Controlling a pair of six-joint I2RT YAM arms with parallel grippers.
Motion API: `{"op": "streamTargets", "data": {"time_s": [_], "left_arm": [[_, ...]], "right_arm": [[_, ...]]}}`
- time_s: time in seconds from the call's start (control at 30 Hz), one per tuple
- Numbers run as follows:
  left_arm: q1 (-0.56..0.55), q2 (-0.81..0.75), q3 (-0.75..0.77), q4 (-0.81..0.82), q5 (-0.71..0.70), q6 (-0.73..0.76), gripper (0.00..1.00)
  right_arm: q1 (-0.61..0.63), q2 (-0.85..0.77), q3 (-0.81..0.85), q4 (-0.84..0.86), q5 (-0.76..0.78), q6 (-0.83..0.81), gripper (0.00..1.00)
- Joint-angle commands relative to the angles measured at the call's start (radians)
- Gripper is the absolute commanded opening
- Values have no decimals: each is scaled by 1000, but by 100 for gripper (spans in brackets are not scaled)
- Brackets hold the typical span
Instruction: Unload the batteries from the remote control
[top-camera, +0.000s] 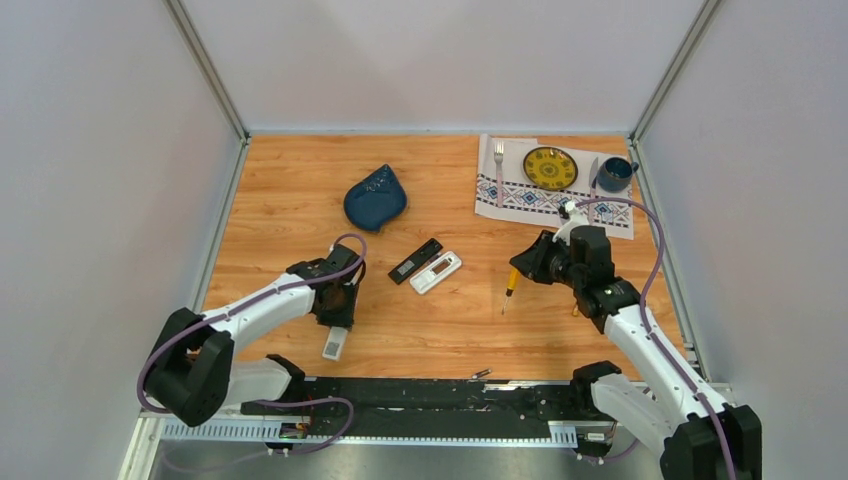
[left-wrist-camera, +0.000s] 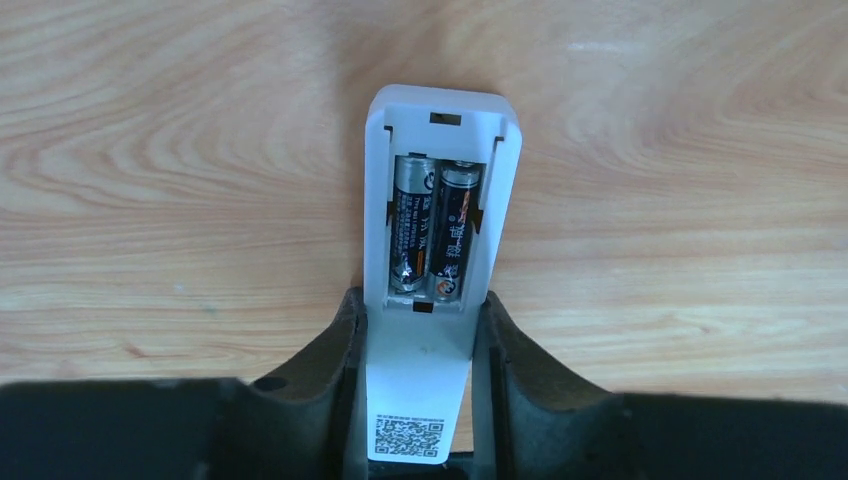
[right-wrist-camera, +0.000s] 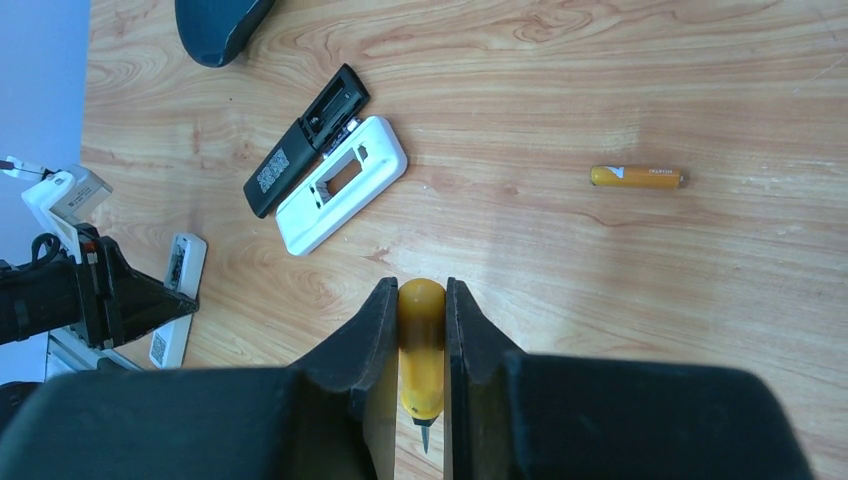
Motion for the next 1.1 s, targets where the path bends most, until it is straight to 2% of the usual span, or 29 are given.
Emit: {"op": "streamTargets", "data": {"time_s": [0.0, 0.17, 0.33, 0.4, 0.43, 0.5, 0.67, 0.77, 0.8, 0.97, 1.07], "left_arm": [[-8, -57, 68, -6, 85, 55, 4], [-12, -190, 203, -47, 125, 164, 0], [-50, -151, 341, 22, 251, 181, 0], [-78, -53, 422, 31, 280, 178, 0], [-125, -13, 454, 31, 268, 184, 0], [-176, 126, 563, 16, 225, 207, 0], [-327, 503, 811, -67, 225, 273, 0], [-397, 672, 959, -124, 190, 319, 0], [-411, 703, 1012, -135, 171, 328, 0], [-459, 806, 1060, -106, 180, 344, 4], [-460, 806, 1022, -64, 173, 345, 16]], "right_arm": [[-10, -39, -3, 17, -3, -22, 0], [-22, -53, -5, 8, -5, -23, 0], [-45, -74, -16, -2, -8, -16, 0], [-68, -86, -22, -14, -9, -12, 0], [-83, -102, -25, -17, -9, -14, 0], [-106, -115, -25, -29, -15, -22, 0], [-197, -146, -17, -83, -43, -46, 0], [-232, -158, -3, -124, -48, -63, 0], [-237, -163, -3, -130, -46, -66, 0], [-249, -174, -20, -143, -45, -71, 0], [-249, -169, -28, -135, -49, -69, 0]]}}
